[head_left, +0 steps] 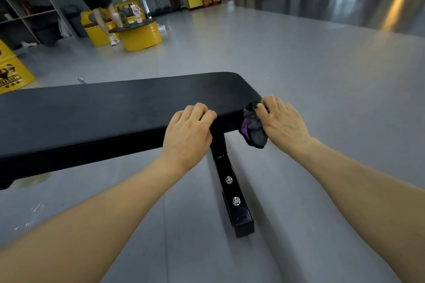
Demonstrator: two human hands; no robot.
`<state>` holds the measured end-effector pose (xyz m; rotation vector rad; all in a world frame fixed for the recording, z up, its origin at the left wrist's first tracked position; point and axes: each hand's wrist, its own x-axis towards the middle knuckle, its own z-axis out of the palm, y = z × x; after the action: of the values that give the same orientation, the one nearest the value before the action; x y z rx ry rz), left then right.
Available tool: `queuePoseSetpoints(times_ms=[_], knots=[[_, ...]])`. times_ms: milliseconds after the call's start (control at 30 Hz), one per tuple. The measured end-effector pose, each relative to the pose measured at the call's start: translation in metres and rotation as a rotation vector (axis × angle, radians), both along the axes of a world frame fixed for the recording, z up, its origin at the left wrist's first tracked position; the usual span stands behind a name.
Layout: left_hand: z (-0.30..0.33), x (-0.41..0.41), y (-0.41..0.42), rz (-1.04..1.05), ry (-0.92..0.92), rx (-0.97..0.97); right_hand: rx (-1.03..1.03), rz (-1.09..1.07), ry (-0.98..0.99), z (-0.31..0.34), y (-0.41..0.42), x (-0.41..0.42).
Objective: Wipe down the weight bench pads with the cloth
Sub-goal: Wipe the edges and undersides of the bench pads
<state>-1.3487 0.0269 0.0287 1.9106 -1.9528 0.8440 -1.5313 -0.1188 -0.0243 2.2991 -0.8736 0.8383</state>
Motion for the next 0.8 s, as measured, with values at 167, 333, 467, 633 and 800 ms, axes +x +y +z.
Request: queuePoseSetpoints(times_ms=[167, 333, 467, 633, 800], knots=[[0.003, -0.013, -0.017, -0.032, 0.015, 0.020, 0.520, -0.293, -0.129, 0.014, -0.014, -0.026], [0.003, -0.022, -0.032, -0.051, 0.023, 0.011, 0.978, -0.153, -0.692, 0.038, -0.028, -0.009], [0.002, -0.026, -0.044, -0.059, -0.005, 0.007, 1.329, 0.079, -0.949, 0.015, -0.003, 0.025], [0.003, -0.022, -0.061, -0.099, -0.025, 0.030, 1.433, 0.175, -1.014, 0.015, -0.043, 0.026], [0.005, -0.017, -0.069, -0.166, 0.018, 0.070, 1.468, 0.195, -0.848, 0.037, -0.092, 0.053]])
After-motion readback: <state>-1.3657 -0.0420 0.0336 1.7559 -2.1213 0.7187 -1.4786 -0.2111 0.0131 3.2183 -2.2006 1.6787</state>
